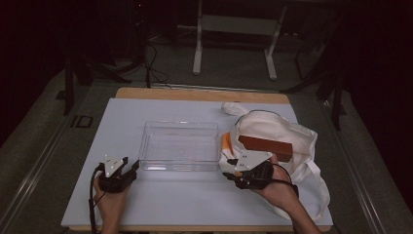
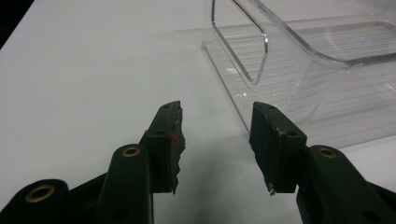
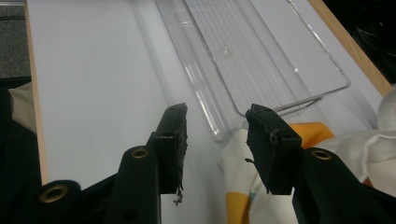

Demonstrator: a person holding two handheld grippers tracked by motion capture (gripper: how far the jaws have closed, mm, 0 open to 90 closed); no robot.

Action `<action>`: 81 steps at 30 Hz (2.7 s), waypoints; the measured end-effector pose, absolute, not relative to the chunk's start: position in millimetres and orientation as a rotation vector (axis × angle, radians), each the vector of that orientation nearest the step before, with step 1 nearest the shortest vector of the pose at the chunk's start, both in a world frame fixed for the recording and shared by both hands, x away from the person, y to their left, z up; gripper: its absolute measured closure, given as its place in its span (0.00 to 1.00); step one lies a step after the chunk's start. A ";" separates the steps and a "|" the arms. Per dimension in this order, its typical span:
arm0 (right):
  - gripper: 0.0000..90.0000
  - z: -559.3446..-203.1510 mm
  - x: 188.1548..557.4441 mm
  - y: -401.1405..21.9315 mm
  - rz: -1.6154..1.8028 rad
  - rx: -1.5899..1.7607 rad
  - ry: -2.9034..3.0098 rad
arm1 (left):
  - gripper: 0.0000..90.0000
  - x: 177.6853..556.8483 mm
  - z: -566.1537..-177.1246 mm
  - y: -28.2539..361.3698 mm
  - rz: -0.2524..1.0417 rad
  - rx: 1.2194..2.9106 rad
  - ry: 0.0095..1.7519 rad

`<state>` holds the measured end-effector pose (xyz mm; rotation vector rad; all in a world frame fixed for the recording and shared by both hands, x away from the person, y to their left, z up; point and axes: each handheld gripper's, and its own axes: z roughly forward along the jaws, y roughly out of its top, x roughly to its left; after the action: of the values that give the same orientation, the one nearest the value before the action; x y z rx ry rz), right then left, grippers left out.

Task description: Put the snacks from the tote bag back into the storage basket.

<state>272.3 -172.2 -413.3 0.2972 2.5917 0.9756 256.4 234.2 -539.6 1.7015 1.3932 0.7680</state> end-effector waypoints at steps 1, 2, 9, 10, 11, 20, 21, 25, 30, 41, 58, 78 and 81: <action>0.64 -412.4 272.9 -173.3 0.976 0.302 2.591 | 0.61 256.2 -539.5 234.2 0.769 1.702 1.392; 0.64 -411.4 273.7 -174.6 0.975 0.304 2.590 | 0.61 256.2 -539.5 234.1 0.770 1.702 1.391; 0.62 -404.9 277.9 -181.3 0.966 0.291 2.592 | 0.60 255.8 -539.5 233.7 0.777 1.701 1.388; 0.62 -404.9 277.9 -181.3 0.966 0.291 2.592 | 0.60 255.8 -539.5 233.6 0.777 1.701 1.388; 0.62 -404.1 278.5 -182.1 0.963 0.287 2.592 | 0.60 255.7 -539.5 233.6 0.778 1.702 1.388; 0.61 -400.4 283.6 -192.5 0.942 0.288 2.609 | 0.59 255.4 -539.4 233.7 0.781 1.701 1.389; 0.60 -399.3 284.6 -194.9 0.934 0.291 2.611 | 0.59 255.3 -539.4 233.8 0.781 1.699 1.388; 0.60 -396.4 287.0 -200.6 0.913 0.299 2.616 | 0.59 255.0 -539.5 234.0 0.783 1.692 1.390; 0.60 -393.4 289.6 -207.6 0.895 0.302 2.620 | 0.59 255.3 -539.6 234.2 0.781 1.692 1.392; 0.58 -393.1 297.7 -221.4 0.871 0.314 2.655 | 0.59 254.8 -539.4 235.0 0.780 1.686 1.391; 0.57 -378.5 314.3 -246.9 0.815 0.391 2.644 | 0.59 254.3 -539.3 234.9 0.788 1.684 1.390; 0.54 -373.7 341.2 -269.2 0.706 0.475 2.675 | 0.58 254.4 -539.4 235.2 0.783 1.685 1.387; 0.53 -375.3 345.3 -272.2 0.682 0.489 2.687 | 0.58 254.4 -539.4 235.3 0.782 1.685 1.387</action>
<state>345.3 -272.2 -375.3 0.4890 2.6866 0.6820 254.4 235.3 -539.4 1.6850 1.3872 0.7824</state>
